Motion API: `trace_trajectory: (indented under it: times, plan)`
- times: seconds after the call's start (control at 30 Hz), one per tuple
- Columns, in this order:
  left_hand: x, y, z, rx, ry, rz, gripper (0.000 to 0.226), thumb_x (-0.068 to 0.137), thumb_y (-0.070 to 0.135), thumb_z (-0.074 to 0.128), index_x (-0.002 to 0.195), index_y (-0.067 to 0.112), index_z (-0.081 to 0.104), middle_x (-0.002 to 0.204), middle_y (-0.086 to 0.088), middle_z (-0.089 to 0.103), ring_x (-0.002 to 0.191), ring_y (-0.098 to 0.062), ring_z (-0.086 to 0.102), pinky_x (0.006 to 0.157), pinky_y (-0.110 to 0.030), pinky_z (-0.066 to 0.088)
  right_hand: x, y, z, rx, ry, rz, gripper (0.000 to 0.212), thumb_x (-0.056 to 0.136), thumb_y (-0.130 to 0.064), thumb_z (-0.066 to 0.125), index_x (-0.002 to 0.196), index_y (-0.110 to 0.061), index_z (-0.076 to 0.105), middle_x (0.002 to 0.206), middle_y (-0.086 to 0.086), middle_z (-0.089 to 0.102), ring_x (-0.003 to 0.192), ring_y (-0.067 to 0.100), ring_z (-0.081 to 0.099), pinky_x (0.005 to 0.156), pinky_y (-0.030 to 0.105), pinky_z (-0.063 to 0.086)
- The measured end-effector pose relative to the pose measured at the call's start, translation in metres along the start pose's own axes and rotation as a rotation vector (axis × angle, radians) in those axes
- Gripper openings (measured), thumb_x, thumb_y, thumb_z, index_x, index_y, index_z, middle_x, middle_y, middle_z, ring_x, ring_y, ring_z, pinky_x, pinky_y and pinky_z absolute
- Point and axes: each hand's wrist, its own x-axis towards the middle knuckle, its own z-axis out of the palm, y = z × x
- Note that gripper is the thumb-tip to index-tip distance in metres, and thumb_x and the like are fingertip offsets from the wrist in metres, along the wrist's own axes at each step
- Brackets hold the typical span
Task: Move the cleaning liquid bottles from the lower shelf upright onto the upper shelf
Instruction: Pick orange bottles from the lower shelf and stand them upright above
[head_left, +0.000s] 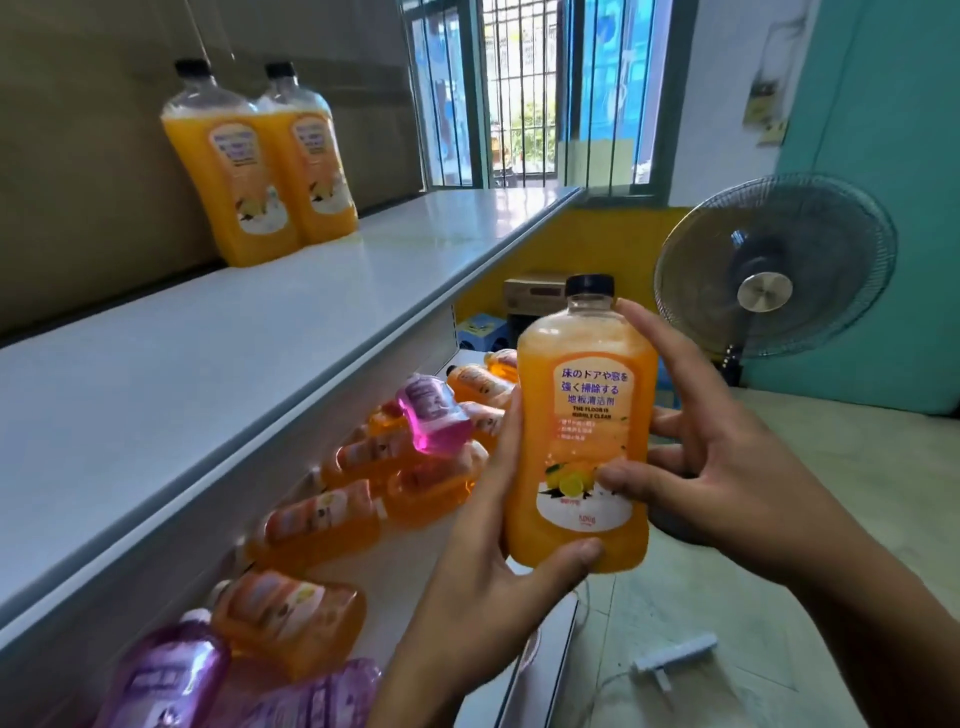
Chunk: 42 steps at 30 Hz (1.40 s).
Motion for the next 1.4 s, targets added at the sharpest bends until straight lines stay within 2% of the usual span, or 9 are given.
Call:
trace_trajectory:
  times: [0.13, 0.27, 0.43, 0.63, 0.77, 0.87, 1.07, 1.2, 1.4]
  plan:
    - [0.044, 0.006, 0.001, 0.083, 0.039, 0.065, 0.095, 0.085, 0.031, 0.076, 0.147, 0.063, 0.012, 0.144, 0.024, 0.047, 0.125, -0.006, 0.057, 0.092, -0.024, 0.055, 0.044, 0.004, -0.026, 0.001, -0.006, -0.104, 0.095, 0.071, -0.042, 0.082, 0.142, -0.066, 0.024, 0.129, -0.036, 0.05, 0.108, 0.009, 0.069, 0.073, 0.029, 0.062]
    - [0.094, 0.024, 0.003, 0.262, 0.12, 0.166, 0.1, 0.088, 0.023, 0.074, 0.152, 0.054, 0.004, 0.147, 0.023, 0.043, 0.124, -0.003, 0.057, 0.09, -0.019, 0.053, 0.099, 0.005, -0.057, 0.043, -0.056, -0.275, 0.098, 0.074, -0.035, 0.082, 0.147, -0.06, 0.022, 0.141, -0.026, 0.047, 0.11, 0.016, 0.07, 0.078, 0.041, 0.062]
    - [0.16, 0.052, 0.008, 0.582, 0.236, 0.251, 0.102, 0.087, 0.038, 0.07, 0.155, 0.042, -0.006, 0.157, 0.018, 0.027, 0.136, -0.004, 0.044, 0.099, -0.035, 0.053, 0.176, -0.002, -0.099, -0.012, -0.149, -0.558, 0.102, 0.078, -0.025, 0.08, 0.156, -0.039, 0.016, 0.162, -0.011, 0.018, 0.129, 0.014, 0.056, 0.08, 0.04, 0.062]
    - [0.224, 0.068, -0.019, 1.069, 0.406, 0.08, 0.112, 0.087, 0.038, 0.071, 0.156, 0.02, -0.015, 0.157, 0.005, 0.036, 0.124, 0.014, 0.034, 0.086, 0.01, 0.03, 0.268, -0.003, -0.102, -0.178, -0.108, -0.809, 0.098, 0.078, -0.011, 0.081, 0.153, -0.027, 0.02, 0.158, 0.002, 0.02, 0.138, 0.026, 0.042, 0.083, 0.021, 0.059]
    - [0.245, 0.057, -0.035, 1.178, 0.538, -0.08, 0.097, 0.088, 0.033, 0.071, 0.157, 0.017, 0.005, 0.153, -0.002, 0.04, 0.135, -0.012, 0.043, 0.103, -0.024, 0.043, 0.32, 0.01, -0.078, -0.298, -0.13, -0.852, 0.1, 0.074, -0.009, 0.084, 0.154, -0.023, 0.026, 0.154, 0.006, 0.025, 0.139, 0.018, 0.032, 0.099, 0.026, 0.051]
    - [0.249, 0.048, -0.042, 1.305, 0.522, -0.424, 0.072, 0.097, 0.039, 0.058, 0.155, 0.02, 0.019, 0.157, -0.006, 0.031, 0.142, -0.024, 0.032, 0.111, -0.042, 0.036, 0.355, 0.026, -0.064, -0.317, -0.167, -0.84, 0.099, 0.073, -0.009, 0.085, 0.153, -0.028, 0.028, 0.153, 0.004, 0.028, 0.137, 0.011, 0.03, 0.1, 0.028, 0.045]
    - [0.249, 0.048, -0.04, 1.299, 0.443, -0.6, 0.042, 0.104, 0.04, 0.042, 0.143, 0.027, 0.047, 0.146, 0.0, 0.051, 0.127, -0.02, 0.05, 0.089, -0.027, 0.037, 0.425, 0.046, -0.042, -0.339, -0.234, -0.788, 0.102, 0.075, -0.002, 0.082, 0.151, -0.034, 0.021, 0.156, 0.001, 0.022, 0.131, 0.013, 0.031, 0.1, 0.029, 0.042]
    - [0.25, 0.05, -0.04, 1.254, 0.444, -0.583, 0.039, 0.104, 0.035, 0.043, 0.142, 0.031, 0.049, 0.147, 0.003, 0.051, 0.126, -0.019, 0.052, 0.09, -0.025, 0.038, 0.466, 0.057, -0.02, -0.354, -0.263, -0.796, 0.1, 0.077, 0.005, 0.077, 0.152, -0.027, 0.02, 0.157, 0.008, 0.018, 0.13, 0.015, 0.03, 0.092, 0.014, 0.037]
    - [0.25, 0.049, -0.033, 1.315, 0.454, -0.527, 0.037, 0.105, 0.028, 0.044, 0.141, 0.028, 0.052, 0.142, 0.002, 0.056, 0.12, -0.018, 0.055, 0.088, -0.024, 0.043, 0.508, 0.066, 0.011, -0.357, -0.304, -0.764, 0.102, 0.077, 0.009, 0.075, 0.153, -0.029, 0.016, 0.158, 0.01, 0.012, 0.129, 0.02, 0.035, 0.097, 0.029, 0.046]
